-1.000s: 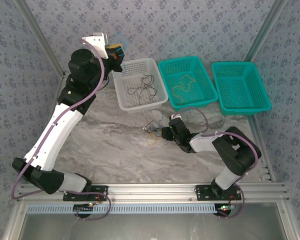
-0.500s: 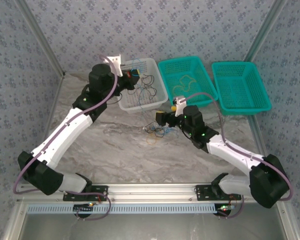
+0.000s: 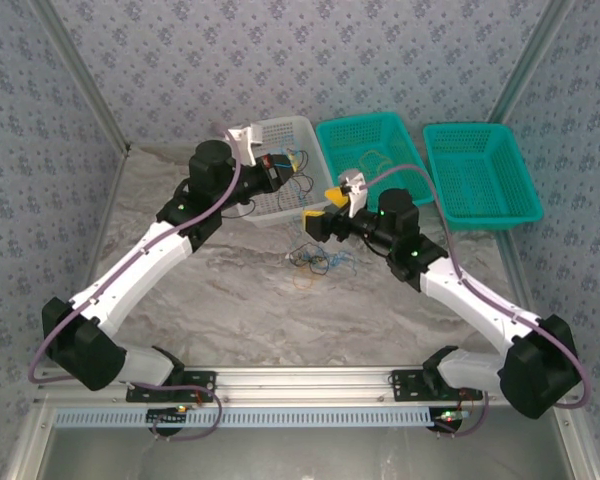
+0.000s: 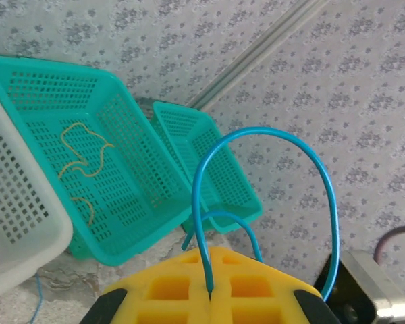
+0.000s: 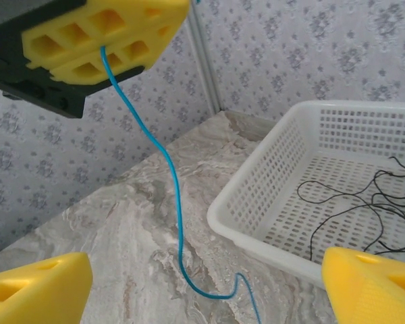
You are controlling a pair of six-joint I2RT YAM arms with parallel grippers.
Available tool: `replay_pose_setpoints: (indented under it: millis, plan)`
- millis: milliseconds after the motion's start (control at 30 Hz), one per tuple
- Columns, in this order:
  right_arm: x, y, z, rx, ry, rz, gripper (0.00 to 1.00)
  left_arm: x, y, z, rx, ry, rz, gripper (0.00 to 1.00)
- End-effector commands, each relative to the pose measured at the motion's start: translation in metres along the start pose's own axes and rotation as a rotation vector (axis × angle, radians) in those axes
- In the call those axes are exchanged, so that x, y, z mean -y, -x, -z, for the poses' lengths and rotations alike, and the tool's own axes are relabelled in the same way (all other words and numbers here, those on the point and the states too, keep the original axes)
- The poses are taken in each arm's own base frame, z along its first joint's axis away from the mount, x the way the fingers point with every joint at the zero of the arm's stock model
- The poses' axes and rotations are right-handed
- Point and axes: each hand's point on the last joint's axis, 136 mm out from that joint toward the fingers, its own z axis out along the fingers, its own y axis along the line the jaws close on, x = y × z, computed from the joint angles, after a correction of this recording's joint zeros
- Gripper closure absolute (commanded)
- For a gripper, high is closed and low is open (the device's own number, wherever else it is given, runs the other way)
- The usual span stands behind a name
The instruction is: Untangle the cables
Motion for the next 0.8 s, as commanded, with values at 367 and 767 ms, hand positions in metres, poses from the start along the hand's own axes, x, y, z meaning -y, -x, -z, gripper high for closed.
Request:
replay_pose_setpoints:
  millis: [367,767]
  plan:
    - [-0.003,0.007,-0.02,-0.011,0.06,0.025,0.7,0.019,-0.001,0.002,0.027,-0.097,0.006,1.0]
    - [0.018,0.012,0.012,-0.036,-0.053,0.027,1.0,-0.008,-0.004,-0.006,0.049,-0.001,0.032,0.63]
